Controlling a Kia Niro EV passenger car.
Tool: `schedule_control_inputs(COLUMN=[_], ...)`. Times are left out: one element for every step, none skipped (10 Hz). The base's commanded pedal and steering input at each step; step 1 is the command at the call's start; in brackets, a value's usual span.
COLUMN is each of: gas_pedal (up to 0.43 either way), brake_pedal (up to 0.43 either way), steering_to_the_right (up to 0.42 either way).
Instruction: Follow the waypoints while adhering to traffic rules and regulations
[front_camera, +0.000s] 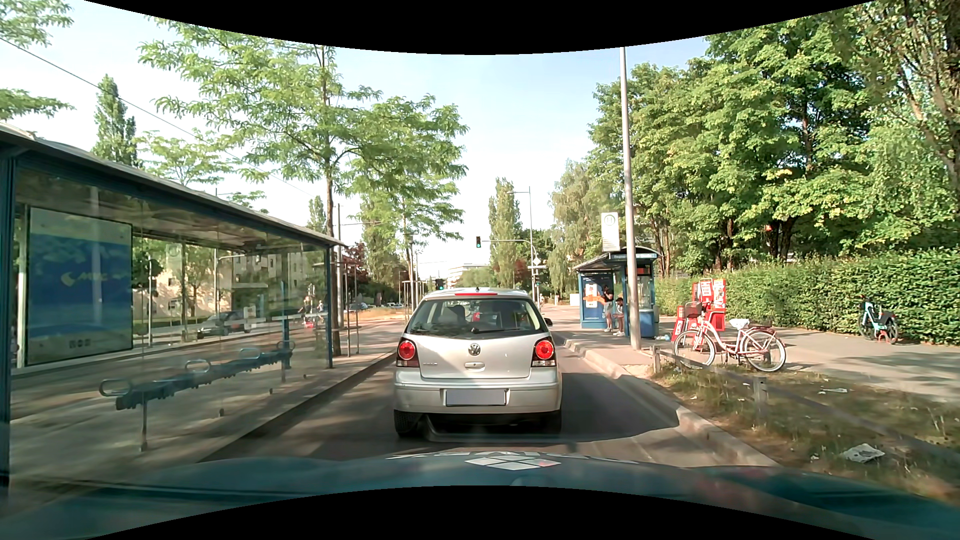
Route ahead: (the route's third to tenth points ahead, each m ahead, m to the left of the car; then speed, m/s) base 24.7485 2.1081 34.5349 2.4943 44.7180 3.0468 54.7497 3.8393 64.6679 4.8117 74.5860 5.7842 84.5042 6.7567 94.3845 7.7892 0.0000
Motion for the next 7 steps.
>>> schedule_control_inputs(gas_pedal=[0.0, 0.0, 0.0, 0.0, 0.098, 0.22, 0.228], brake_pedal=[0.213, 0.0, 0.0, 0.0, 0.0, 0.0, 0.0], steering_to_the_right=[-0.004, -0.006, -0.008, -0.011, -0.013, -0.015, -0.016])
